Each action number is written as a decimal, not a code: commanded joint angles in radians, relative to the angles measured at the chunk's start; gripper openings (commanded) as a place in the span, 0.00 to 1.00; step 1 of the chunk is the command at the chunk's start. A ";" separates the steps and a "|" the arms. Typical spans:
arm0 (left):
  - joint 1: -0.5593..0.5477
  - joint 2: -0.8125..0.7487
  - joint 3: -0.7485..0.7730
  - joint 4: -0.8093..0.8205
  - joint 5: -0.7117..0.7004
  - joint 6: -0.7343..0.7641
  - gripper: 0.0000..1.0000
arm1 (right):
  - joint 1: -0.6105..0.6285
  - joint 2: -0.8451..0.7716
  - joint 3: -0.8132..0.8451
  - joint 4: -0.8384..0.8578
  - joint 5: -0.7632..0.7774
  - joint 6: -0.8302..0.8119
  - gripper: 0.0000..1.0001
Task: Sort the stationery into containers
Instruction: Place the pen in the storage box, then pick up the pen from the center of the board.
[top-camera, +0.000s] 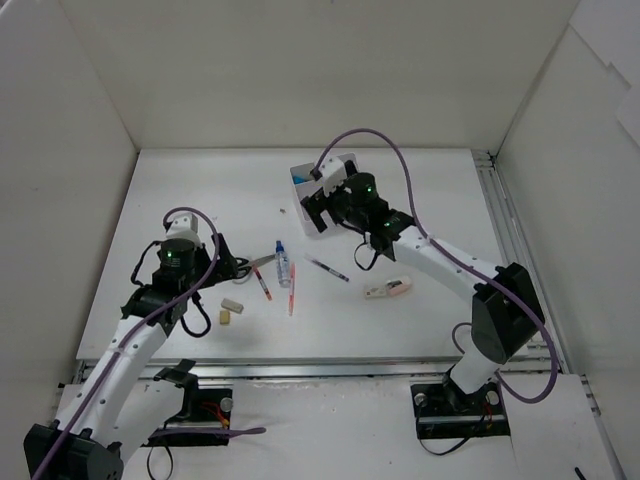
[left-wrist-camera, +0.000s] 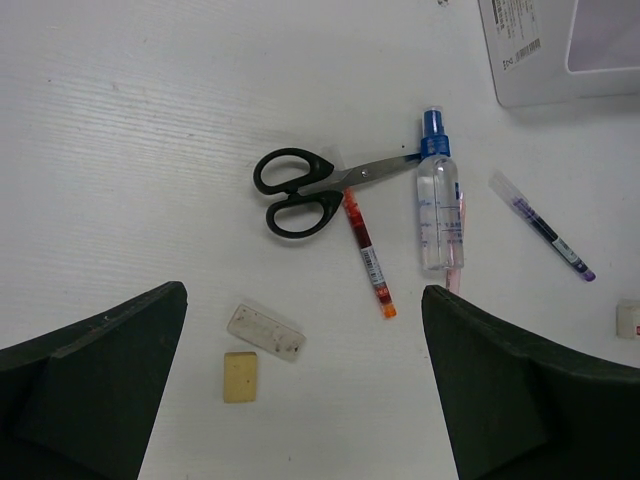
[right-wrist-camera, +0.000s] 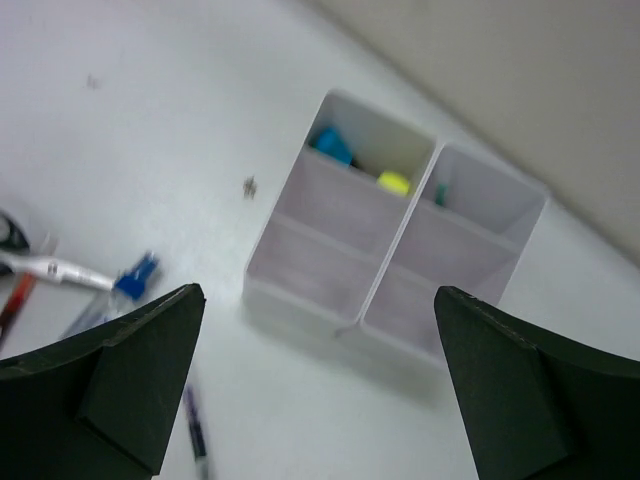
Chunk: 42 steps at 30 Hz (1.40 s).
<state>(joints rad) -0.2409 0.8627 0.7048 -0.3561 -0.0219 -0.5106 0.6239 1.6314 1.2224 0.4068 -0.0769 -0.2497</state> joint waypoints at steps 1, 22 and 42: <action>-0.001 -0.037 0.004 -0.001 0.008 -0.022 0.99 | 0.059 -0.013 -0.015 -0.365 0.051 -0.042 0.98; -0.001 -0.111 -0.038 -0.044 -0.012 -0.046 0.99 | 0.069 0.304 0.069 -0.488 -0.082 -0.002 0.57; -0.011 0.021 0.031 0.029 0.004 -0.011 1.00 | 0.027 -0.077 -0.144 0.027 -0.049 -0.023 0.00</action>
<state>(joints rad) -0.2432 0.8646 0.6605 -0.4011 -0.0231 -0.5335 0.6804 1.6569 1.0706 0.1326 -0.1959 -0.2893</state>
